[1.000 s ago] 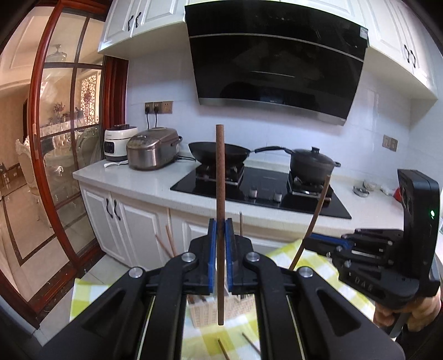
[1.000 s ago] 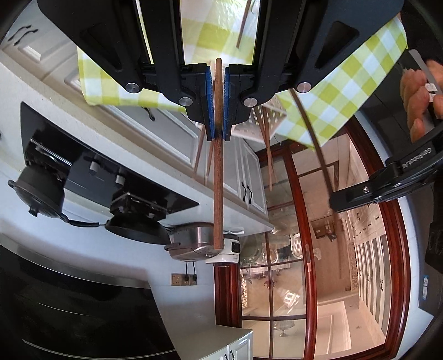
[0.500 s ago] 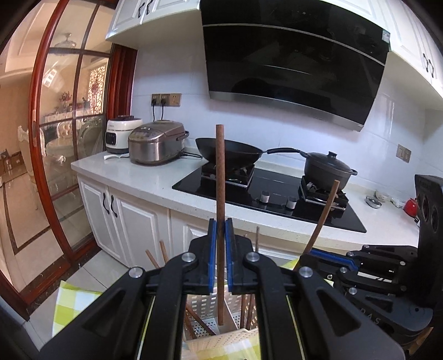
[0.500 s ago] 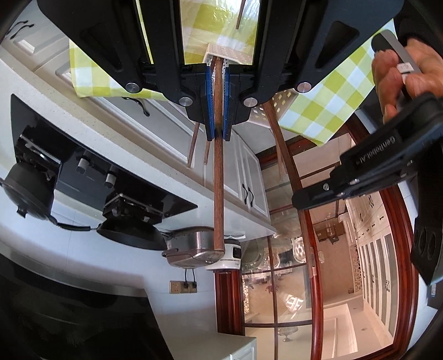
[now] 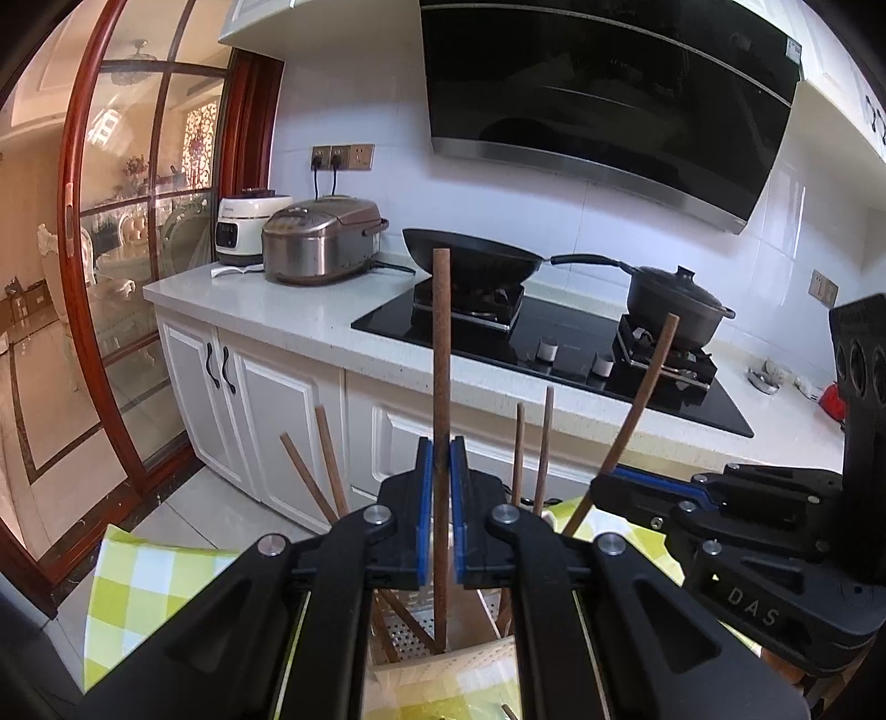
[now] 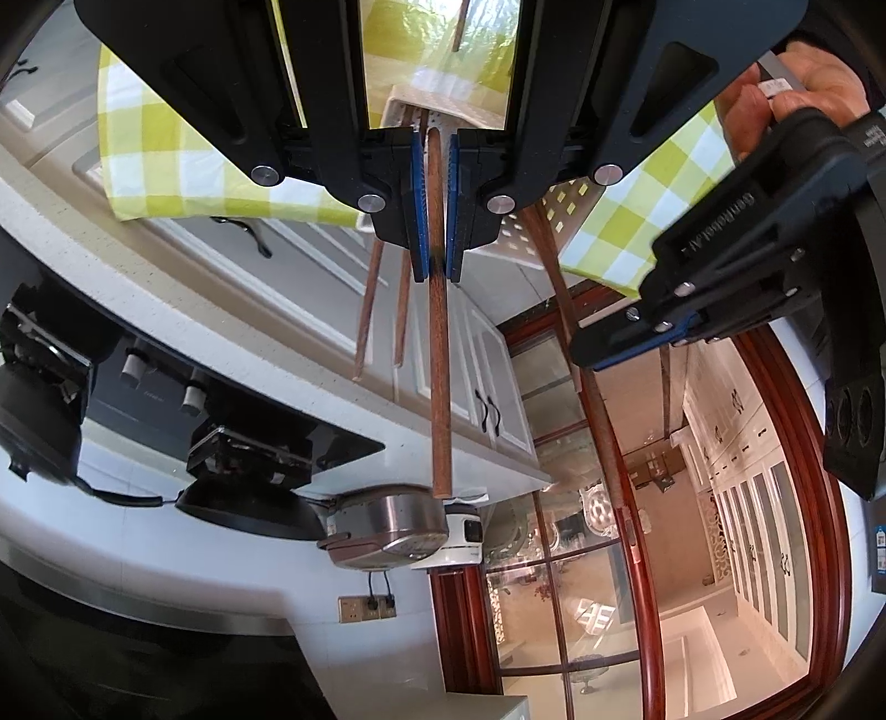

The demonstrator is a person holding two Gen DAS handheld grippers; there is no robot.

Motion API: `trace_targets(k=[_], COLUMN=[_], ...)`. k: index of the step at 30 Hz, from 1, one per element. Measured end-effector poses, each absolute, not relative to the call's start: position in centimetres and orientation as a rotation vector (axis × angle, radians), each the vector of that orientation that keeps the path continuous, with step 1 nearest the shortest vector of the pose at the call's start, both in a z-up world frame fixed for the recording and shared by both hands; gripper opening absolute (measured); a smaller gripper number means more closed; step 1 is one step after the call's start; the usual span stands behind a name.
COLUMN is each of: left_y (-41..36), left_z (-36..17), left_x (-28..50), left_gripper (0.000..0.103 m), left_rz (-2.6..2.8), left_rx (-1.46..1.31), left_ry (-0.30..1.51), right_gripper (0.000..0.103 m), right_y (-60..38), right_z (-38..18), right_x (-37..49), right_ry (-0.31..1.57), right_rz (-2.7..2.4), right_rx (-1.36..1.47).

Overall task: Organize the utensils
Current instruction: 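Open both tools to leave the chopsticks standing in the basket, then move both tools back down to the last chopsticks on the cloth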

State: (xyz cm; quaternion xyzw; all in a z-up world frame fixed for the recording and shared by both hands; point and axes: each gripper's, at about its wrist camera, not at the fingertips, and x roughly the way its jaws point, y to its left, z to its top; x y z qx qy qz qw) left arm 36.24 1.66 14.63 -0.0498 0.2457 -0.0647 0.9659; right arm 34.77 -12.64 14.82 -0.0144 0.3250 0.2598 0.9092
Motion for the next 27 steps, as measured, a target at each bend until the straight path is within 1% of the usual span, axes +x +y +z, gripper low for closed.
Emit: trace_targets(k=[9, 17, 18, 19, 21, 27], left_y=[1.6, 1.9, 2.0, 2.2, 2.7, 3.2], left_z=[12.5, 10.5, 10.4, 10.3, 10.4, 11.7], left_x=[37.0, 38.2, 38.4, 38.4, 38.4, 36.8], left_gripper=[0.006, 0.006, 0.009, 0.020, 0.027, 0.027], left_rz=[-0.136, -0.144, -0.142, -0.140, -0.132, -0.142], left_rx=[-0.097, -0.103, -0.113, -0.120, -0.137, -0.148], left_ry=[0.569, 0.671, 0.675, 0.676, 0.661, 0.603], right_gripper=[0.008, 0.008, 0.008, 0.008, 0.008, 0.009], right_y=[-11.8, -11.3, -11.3, -11.4, -11.5, -13.0], right_z=[13.0, 11.0, 10.9, 10.8, 10.8, 11.3], right_x=[35.5, 36.5, 36.7, 36.8, 37.1, 37.1], right_ry=[0.734, 0.790, 0.796, 0.796, 0.800, 0.779], right_rz=[0.545, 0.561, 0.559, 0.553, 0.546, 0.520], right_rx=[-0.051, -0.057, -0.051, -0.047, -0.043, -0.029])
